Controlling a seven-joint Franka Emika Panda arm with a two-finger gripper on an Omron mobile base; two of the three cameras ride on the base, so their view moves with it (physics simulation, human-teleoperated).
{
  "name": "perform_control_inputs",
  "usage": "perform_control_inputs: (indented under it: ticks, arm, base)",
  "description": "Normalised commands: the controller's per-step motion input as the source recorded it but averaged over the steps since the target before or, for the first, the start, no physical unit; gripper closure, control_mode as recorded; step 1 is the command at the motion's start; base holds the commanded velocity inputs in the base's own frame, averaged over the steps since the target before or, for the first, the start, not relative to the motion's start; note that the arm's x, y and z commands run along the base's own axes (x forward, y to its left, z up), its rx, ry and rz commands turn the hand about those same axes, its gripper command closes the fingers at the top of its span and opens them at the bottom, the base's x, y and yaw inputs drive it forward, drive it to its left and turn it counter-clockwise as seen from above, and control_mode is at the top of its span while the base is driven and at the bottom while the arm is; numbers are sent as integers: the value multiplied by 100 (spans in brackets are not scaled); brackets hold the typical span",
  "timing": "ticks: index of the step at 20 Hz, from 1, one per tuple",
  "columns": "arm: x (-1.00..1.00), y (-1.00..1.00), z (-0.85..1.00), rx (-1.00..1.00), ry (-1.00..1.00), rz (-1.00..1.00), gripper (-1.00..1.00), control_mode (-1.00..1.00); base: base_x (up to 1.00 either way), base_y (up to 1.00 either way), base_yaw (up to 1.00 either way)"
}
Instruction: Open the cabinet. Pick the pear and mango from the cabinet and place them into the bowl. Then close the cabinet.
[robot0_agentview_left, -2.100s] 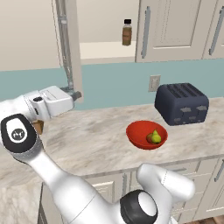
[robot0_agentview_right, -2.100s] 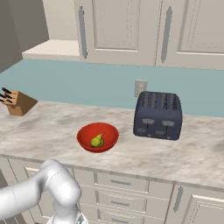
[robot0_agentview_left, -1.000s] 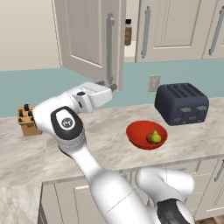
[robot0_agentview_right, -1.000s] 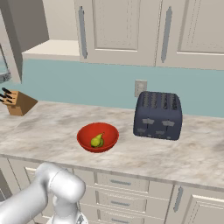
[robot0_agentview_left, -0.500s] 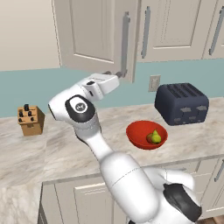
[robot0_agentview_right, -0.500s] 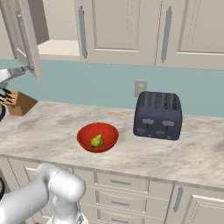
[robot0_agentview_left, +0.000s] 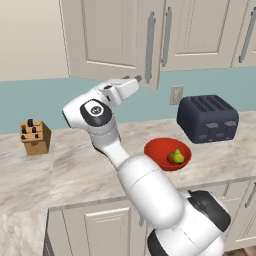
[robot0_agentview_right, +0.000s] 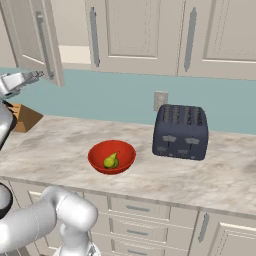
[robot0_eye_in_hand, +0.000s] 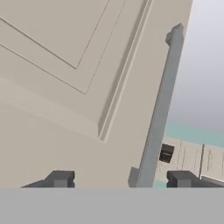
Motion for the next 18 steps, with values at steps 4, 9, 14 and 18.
perform_control_inputs:
  ticks: [4,9,14,18]
  arm:
    - [24,-31,15,0,1,3,-100,-100]
    - [23,-38,12,-2,0,6,-100,-100]
    - [41,-35,8,0,4,5,-100,-100]
    - [53,-34,7,0,9,7,-100,-100]
  base:
    - [0,0,0]
    - [0,0,0]
    - [0,0,0]
    - [0,0,0]
